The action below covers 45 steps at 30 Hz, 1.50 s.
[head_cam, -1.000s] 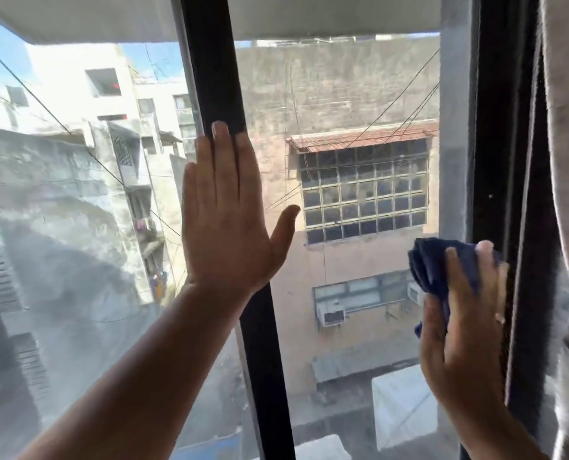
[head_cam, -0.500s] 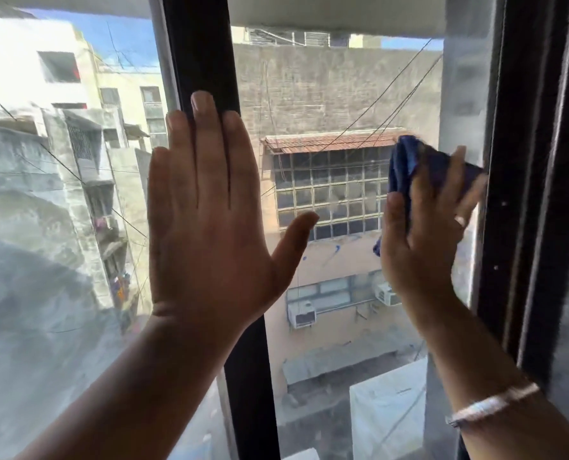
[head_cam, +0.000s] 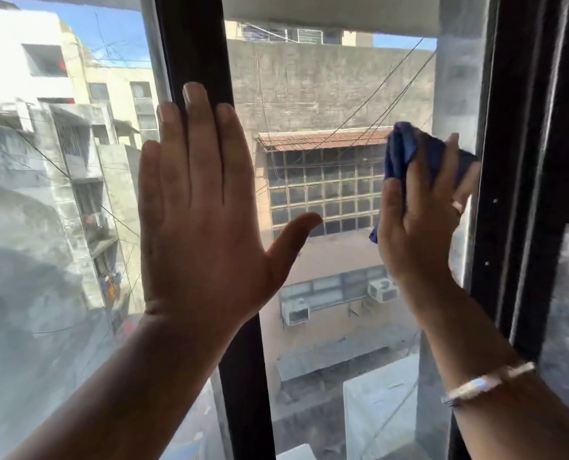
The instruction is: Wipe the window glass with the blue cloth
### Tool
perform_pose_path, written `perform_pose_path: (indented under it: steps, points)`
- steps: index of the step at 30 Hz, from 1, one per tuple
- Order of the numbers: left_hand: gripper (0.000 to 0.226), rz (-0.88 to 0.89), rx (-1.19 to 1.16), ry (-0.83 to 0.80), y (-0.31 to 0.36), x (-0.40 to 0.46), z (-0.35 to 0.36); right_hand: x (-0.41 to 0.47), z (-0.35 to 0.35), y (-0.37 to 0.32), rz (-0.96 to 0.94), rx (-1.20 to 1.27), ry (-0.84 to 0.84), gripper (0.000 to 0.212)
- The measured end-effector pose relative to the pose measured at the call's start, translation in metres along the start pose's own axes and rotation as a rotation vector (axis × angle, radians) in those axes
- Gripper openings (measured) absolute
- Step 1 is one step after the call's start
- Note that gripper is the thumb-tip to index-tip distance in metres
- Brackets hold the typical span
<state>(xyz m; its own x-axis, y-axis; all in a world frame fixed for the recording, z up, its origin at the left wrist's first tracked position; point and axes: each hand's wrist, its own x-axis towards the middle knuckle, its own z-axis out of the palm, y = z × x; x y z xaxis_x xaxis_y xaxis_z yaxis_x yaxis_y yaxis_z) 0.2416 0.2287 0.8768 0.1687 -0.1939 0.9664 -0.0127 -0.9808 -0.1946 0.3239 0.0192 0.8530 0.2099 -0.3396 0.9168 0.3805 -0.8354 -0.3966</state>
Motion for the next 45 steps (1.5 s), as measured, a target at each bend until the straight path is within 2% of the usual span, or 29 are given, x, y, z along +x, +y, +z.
perform_pose_path:
  steps: [2,4,6,8,10,12,13,14,18,20,21,23,26,28,29,31,33,34,36,38,40,41,42,45]
  points:
    - [0.104,0.000,0.018,-0.002,0.000,0.001,-0.001,-0.026,0.012,-0.036,-0.178,-0.023,0.006,0.048]
    - [0.104,0.010,0.040,0.001,0.000,0.001,-0.001,-0.093,0.018,-0.050,-0.437,-0.074,-0.136,0.046]
    - [0.106,0.010,0.038,-0.008,0.000,0.001,-0.002,-0.140,0.006,-0.029,-0.541,-0.116,-0.252,0.046]
    - [0.106,0.000,0.020,-0.019,0.000,0.000,-0.002,-0.136,-0.006,0.006,-0.445,-0.088,-0.246,0.046]
    - [0.106,-0.007,0.002,-0.022,0.000,0.000,-0.001,-0.106,-0.012,0.031,-0.218,-0.054,-0.191,0.049]
    - [0.106,-0.001,0.003,-0.020,0.001,0.001,-0.001,-0.082,-0.010,0.031,0.002,0.017,-0.125,0.052]
    - [0.106,0.001,0.006,-0.018,0.001,0.001,-0.001,-0.081,-0.006,0.019,0.048,0.044,-0.105,0.051]
    - [0.105,0.001,0.011,-0.017,0.001,0.001,-0.001,-0.088,-0.001,0.004,0.015,0.044,-0.097,0.050]
    - [0.107,0.005,0.043,-0.019,0.001,0.001,-0.003,-0.142,0.011,-0.041,-0.487,-0.035,-0.227,0.055]
    - [0.106,0.004,0.036,-0.023,0.001,0.000,-0.004,-0.135,0.005,-0.026,-0.592,-0.060,-0.272,0.049]
    - [0.105,0.004,0.028,-0.018,0.001,0.000,-0.003,-0.125,0.000,-0.014,-0.571,-0.050,-0.265,0.046]
    - [0.104,0.000,0.007,-0.015,0.001,0.000,-0.004,-0.101,-0.008,0.012,-0.385,-0.037,-0.193,0.044]
    - [0.105,0.001,-0.020,-0.005,0.001,0.000,-0.003,-0.068,-0.007,0.031,0.058,0.002,-0.048,0.054]
    - [0.105,0.001,-0.018,-0.008,0.002,0.001,-0.002,-0.076,0.004,0.012,0.181,0.020,0.025,0.052]
    - [0.105,-0.003,-0.020,-0.011,0.002,-0.001,-0.003,-0.094,0.010,-0.003,0.119,0.023,0.032,0.050]
    - [0.105,-0.003,-0.020,-0.005,0.001,-0.002,-0.002,-0.147,0.020,-0.025,-0.210,0.004,-0.069,0.050]
    - [0.104,0.000,-0.010,0.000,0.000,-0.002,-0.002,-0.183,0.015,-0.014,-0.520,-0.054,-0.224,0.049]
    - [0.104,-0.002,-0.011,0.003,0.000,-0.002,-0.002,-0.184,0.010,0.005,-0.577,-0.055,-0.263,0.047]
    - [0.104,-0.003,-0.017,0.004,0.000,-0.002,-0.002,-0.172,-0.004,0.044,-0.458,-0.057,-0.251,0.045]
    - [0.104,-0.005,-0.017,0.000,0.001,-0.002,-0.001,-0.151,-0.013,0.078,-0.141,-0.049,-0.213,0.050]
    - [0.105,-0.011,-0.015,0.004,0.002,-0.001,0.000,-0.137,-0.013,0.078,0.151,-0.009,-0.154,0.054]
    - [0.105,-0.014,-0.017,0.006,0.002,-0.001,0.000,-0.138,-0.009,0.062,0.209,0.002,-0.135,0.053]
    - [0.105,-0.016,-0.017,0.009,0.003,-0.001,0.000,-0.145,-0.002,0.041,0.172,-0.002,-0.128,0.051]
    - [0.103,-0.010,0.004,0.010,0.003,-0.001,0.000,-0.188,0.017,-0.030,-0.281,-0.026,-0.231,0.056]
